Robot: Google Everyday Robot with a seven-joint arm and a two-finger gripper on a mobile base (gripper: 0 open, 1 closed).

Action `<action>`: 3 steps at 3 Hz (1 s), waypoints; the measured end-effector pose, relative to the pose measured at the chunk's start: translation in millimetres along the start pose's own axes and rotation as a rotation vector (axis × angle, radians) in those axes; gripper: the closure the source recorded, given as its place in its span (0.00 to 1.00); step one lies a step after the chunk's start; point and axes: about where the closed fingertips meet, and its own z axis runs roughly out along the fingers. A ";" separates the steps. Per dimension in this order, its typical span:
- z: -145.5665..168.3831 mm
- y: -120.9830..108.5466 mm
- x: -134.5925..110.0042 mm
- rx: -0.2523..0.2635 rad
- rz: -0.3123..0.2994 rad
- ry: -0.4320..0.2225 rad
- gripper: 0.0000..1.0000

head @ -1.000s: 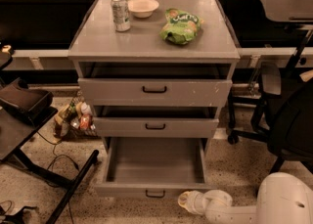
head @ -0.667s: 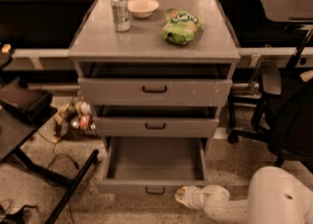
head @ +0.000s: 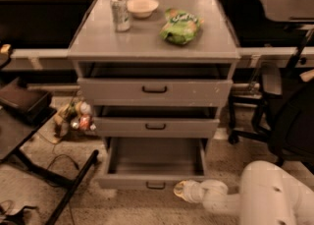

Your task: Close bottom drawer

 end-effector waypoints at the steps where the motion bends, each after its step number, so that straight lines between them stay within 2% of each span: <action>1: -0.5 1.0 0.1 0.000 0.000 0.000 1.00; 2: 10.7 -28.6 -13.4 0.020 -0.035 -0.033 1.00; 3: 10.2 -27.4 -13.4 0.020 -0.035 -0.033 1.00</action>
Offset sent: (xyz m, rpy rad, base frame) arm 0.2501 0.0287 0.0598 0.0837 -0.3179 0.1645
